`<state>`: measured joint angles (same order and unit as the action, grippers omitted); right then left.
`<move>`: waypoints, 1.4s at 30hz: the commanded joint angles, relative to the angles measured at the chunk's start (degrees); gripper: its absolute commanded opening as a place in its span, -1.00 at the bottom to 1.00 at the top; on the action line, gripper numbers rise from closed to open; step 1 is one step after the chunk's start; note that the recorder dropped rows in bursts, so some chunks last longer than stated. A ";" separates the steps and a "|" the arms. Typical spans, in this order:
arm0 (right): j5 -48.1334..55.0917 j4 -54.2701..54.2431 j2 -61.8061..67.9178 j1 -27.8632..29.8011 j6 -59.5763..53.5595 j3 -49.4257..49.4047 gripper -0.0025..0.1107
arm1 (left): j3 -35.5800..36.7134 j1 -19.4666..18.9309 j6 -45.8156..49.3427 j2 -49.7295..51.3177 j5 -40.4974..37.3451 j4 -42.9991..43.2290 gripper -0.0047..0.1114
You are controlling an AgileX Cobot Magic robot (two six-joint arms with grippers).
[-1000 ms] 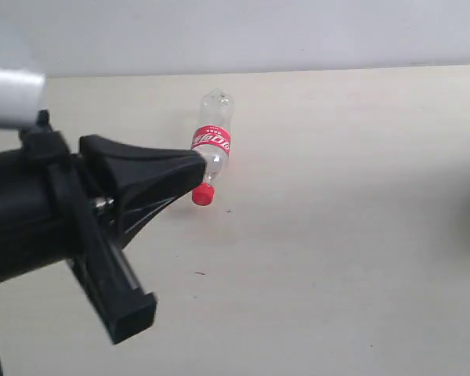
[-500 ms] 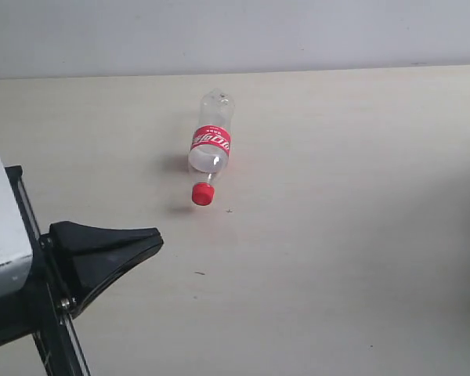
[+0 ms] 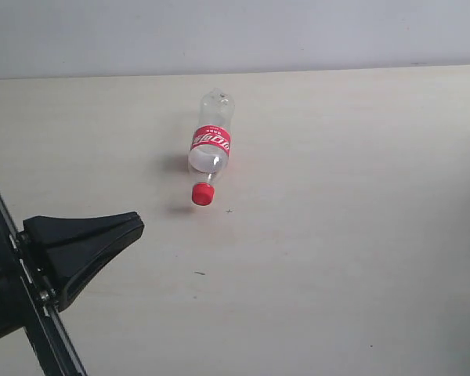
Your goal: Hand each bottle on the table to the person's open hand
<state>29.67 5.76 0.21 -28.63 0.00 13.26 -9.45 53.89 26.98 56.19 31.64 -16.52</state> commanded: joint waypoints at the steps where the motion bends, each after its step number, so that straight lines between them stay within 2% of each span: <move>1: -0.21 0.24 -0.21 -0.04 0.30 -0.27 -0.96 | 0.31 0.35 -0.63 0.15 1.24 0.31 -0.90; 42: -0.21 0.24 -0.21 -0.04 0.30 -0.27 -0.96 | 0.31 0.35 -2.26 0.15 1.00 0.31 -0.90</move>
<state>29.67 5.76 0.21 -28.63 0.00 13.26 -9.45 53.89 25.61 56.19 31.74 -16.40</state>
